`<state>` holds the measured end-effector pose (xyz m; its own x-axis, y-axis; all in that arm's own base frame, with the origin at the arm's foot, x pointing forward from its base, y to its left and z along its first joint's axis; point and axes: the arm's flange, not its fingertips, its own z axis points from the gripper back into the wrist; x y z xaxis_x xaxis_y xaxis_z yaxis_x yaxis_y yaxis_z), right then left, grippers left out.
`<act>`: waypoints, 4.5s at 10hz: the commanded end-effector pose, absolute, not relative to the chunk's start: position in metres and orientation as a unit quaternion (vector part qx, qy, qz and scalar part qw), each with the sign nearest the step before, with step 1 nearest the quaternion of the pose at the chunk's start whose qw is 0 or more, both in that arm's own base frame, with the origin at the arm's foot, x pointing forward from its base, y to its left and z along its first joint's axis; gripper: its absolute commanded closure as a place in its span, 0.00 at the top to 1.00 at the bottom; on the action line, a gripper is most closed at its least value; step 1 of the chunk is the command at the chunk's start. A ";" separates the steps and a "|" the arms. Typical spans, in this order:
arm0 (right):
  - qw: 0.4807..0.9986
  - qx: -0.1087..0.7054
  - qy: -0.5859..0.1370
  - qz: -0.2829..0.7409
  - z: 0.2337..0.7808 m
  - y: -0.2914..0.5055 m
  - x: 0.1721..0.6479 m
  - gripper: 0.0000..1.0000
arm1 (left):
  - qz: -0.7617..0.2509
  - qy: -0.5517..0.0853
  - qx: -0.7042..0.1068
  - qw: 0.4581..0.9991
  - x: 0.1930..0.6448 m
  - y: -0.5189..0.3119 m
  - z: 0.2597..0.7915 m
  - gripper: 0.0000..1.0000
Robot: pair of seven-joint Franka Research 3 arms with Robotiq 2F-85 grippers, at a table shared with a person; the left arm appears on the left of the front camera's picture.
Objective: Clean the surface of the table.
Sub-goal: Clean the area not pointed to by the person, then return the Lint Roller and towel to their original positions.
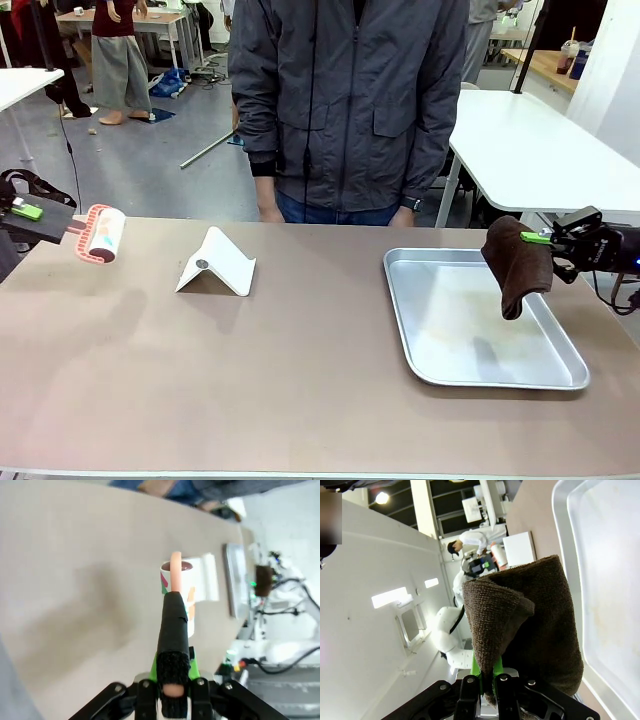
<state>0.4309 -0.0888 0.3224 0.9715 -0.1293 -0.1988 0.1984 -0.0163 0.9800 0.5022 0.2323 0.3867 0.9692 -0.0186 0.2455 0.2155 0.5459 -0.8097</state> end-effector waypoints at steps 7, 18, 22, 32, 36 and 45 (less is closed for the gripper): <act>0.700 0.704 0.023 -0.114 0.325 -0.088 0.430 0.00 | -0.070 -0.072 -0.590 0.801 0.361 0.321 0.381 0.22; 0.700 0.704 0.023 -0.114 0.325 -0.088 0.430 0.00 | -0.055 -0.066 -0.569 0.818 0.362 0.309 0.378 0.22; 0.700 0.704 0.023 -0.114 0.325 -0.088 0.430 0.00 | -0.055 -0.066 -0.569 0.818 0.362 0.309 0.378 0.22; 0.708 0.701 -0.043 -0.081 0.368 0.035 0.487 0.09 | -0.135 -0.024 -0.518 0.844 0.420 0.158 0.473 0.22; 0.712 0.700 0.019 -0.047 0.361 0.167 0.514 0.09 | -0.132 -0.061 -0.459 0.877 0.429 0.040 0.511 0.22; 0.752 0.648 0.087 -0.084 0.299 0.236 0.485 0.09 | -0.124 -0.076 -0.400 0.905 0.453 -0.087 0.502 0.22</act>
<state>0.4809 0.2300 0.2919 0.9616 -0.0390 -0.2716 0.2743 0.1655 0.9473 0.4616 -0.0942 0.4909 0.9679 -0.1457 0.2048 0.2489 0.6688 -0.7006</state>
